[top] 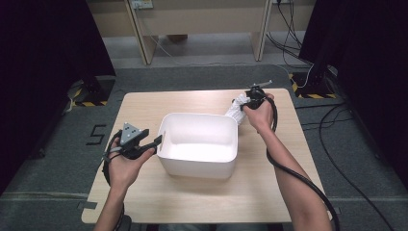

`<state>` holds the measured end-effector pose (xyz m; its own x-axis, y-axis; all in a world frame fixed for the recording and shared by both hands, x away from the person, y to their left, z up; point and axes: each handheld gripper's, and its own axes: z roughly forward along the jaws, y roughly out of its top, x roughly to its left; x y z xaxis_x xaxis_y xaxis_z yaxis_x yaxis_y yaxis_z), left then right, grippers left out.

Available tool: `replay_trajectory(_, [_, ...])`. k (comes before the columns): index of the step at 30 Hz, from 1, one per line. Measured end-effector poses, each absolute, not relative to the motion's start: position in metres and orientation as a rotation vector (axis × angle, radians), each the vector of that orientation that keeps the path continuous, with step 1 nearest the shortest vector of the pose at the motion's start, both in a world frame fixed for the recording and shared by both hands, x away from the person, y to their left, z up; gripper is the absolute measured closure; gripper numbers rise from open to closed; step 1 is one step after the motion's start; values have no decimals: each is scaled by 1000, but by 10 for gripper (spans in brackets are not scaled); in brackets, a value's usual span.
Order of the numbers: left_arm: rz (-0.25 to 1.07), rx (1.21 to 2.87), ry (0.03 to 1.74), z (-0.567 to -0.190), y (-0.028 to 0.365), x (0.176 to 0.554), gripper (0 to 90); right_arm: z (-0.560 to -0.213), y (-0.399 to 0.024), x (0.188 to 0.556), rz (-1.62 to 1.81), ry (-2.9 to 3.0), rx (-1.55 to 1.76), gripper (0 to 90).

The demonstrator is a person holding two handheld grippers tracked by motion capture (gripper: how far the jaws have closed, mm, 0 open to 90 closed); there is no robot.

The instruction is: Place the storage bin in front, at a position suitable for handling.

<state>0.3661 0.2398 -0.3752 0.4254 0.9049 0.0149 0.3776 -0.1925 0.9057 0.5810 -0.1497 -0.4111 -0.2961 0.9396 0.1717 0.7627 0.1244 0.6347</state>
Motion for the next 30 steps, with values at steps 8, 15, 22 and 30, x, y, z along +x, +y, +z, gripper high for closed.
replay_trajectory(8, [756,1741,995,-355,221,353,432,-352,-153,541,998,2104,1542,782])
replay_trajectory(15, [733,1774,905,-345,194,352,417,-310,-146,513,1045,2091,1447,783])
replay_trajectory(22, [700,1813,829,-337,166,360,412,-293,-129,491,1124,2111,1371,783])
replay_trajectory(30, [694,1834,777,-331,145,365,394,-283,-107,469,1182,2145,1271,783])
